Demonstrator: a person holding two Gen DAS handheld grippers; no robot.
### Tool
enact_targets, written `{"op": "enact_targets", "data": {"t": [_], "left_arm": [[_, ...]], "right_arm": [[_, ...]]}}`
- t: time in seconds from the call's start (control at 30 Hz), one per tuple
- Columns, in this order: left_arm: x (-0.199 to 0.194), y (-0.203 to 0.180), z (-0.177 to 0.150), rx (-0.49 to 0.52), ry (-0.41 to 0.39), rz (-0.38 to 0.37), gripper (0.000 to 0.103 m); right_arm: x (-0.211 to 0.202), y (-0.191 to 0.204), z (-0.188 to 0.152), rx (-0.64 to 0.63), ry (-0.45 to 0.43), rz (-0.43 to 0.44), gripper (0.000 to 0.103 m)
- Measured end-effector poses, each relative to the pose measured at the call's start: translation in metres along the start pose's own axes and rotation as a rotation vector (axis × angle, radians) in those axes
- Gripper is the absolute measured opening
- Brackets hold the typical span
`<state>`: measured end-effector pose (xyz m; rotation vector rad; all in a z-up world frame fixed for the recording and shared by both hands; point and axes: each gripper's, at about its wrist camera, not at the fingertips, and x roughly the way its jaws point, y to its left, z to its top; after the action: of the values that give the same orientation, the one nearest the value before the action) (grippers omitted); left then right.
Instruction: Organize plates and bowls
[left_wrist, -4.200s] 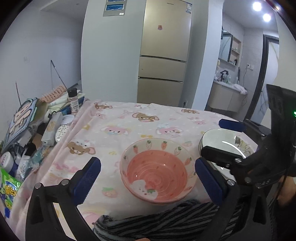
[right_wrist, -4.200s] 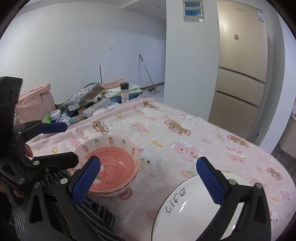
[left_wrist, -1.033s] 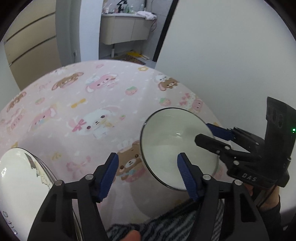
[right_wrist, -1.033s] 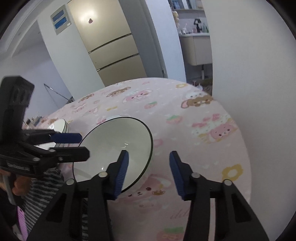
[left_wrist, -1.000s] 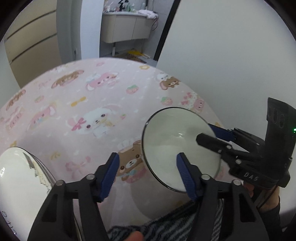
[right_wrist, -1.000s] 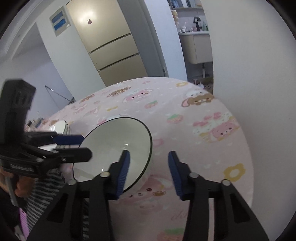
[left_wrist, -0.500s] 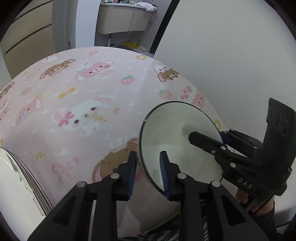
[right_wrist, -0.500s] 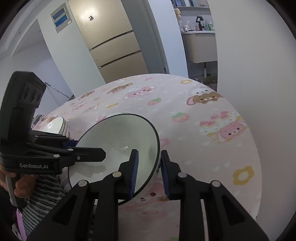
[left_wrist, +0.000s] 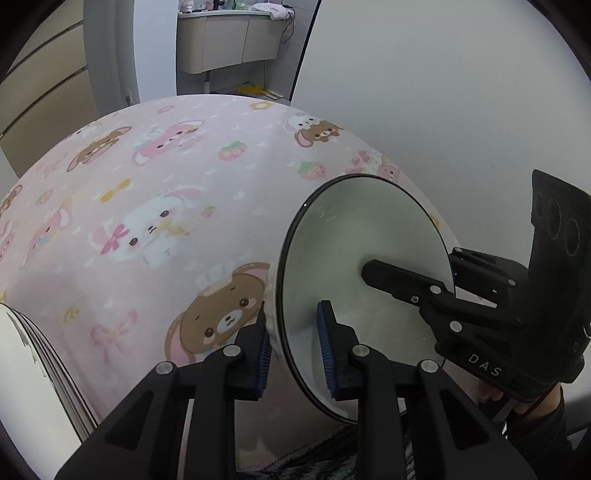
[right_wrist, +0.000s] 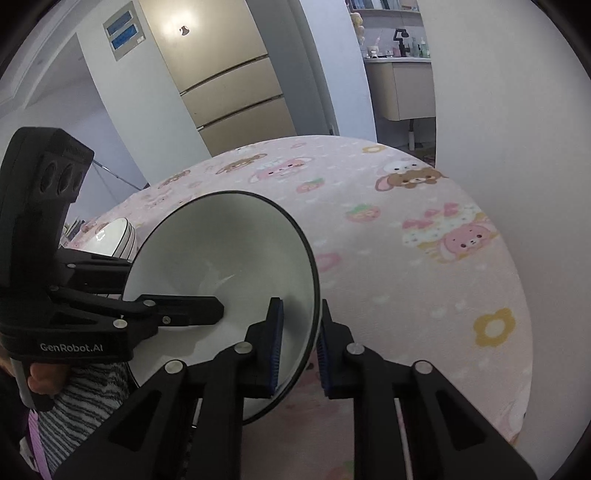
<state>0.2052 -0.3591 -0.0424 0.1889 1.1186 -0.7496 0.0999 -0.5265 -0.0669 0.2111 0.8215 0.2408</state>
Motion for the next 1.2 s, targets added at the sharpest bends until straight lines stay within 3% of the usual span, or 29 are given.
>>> {"op": "enact_targets", "data": {"t": [0.17,0.3,0.6,0.87,1.2], "left_arm": [[-0.009,0.001,-0.003,0.018,-0.024,0.017,0.013],[-0.024,0.002,-0.004,0.032,-0.07,0.03,0.013],[-0.107,-0.004,-0.011,0.061,-0.244,0.095,0.012],[-0.184,0.017,-0.045,0.003,-0.368,0.21,0.012],[-0.284,0.073,-0.12,-0.153,-0.503,0.34,0.012]], "right_arm": [[-0.011,-0.003,0.001,0.007,-0.056,0.037,0.011],[-0.021,0.015,0.009,-0.064,-0.082,0.002,0.01],[-0.061,0.05,0.04,-0.107,-0.194,0.09,0.011],[-0.075,0.121,0.064,-0.2,-0.244,0.201,0.012],[-0.065,0.235,0.078,-0.346,-0.262,0.368,0.012]]}}
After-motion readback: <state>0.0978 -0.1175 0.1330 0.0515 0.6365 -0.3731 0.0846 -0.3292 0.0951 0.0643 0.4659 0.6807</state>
